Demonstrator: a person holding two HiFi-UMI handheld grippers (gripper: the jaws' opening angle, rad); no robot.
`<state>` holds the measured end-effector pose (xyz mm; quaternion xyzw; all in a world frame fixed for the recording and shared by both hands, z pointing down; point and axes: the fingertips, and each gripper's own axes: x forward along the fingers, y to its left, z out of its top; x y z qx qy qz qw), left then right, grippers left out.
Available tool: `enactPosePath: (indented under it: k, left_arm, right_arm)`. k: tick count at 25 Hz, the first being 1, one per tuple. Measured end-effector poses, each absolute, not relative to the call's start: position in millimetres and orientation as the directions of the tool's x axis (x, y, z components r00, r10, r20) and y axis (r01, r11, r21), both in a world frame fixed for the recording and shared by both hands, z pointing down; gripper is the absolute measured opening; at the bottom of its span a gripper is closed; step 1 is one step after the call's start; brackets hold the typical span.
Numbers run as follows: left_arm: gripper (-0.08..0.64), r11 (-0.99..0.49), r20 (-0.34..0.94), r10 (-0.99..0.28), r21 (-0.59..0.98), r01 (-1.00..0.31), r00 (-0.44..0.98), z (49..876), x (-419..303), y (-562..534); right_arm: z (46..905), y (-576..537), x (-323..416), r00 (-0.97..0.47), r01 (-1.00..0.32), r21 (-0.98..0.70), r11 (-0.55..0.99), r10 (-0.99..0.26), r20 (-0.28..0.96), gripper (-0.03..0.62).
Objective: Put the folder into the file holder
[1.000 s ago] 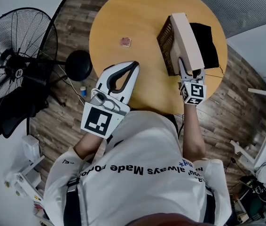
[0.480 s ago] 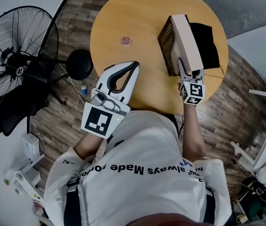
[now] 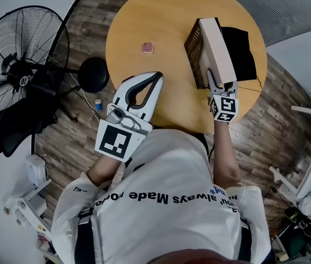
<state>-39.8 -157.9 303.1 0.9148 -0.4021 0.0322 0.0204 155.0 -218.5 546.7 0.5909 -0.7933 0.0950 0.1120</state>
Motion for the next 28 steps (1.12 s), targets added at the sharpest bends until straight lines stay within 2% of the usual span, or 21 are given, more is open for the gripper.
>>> enactPosePath:
  k: [13, 28]
  left_arm:
    - [0.025, -0.68, 0.078, -0.731, 0.005, -0.733, 0.678, 301.8, -22.2, -149.5]
    - [0.023, -0.707, 0.076, -0.705, 0.007, -0.707, 0.705, 301.0, 11.0, -142.5]
  right_arm:
    - [547.8, -205.0, 164.8, -0.302, -0.953, -0.077, 0.293, -0.896, 0.327, 0.333]
    - [508.0, -183.4, 186.8, -0.306, -0.952, -0.076, 0.298, -0.894, 0.329, 0.341]
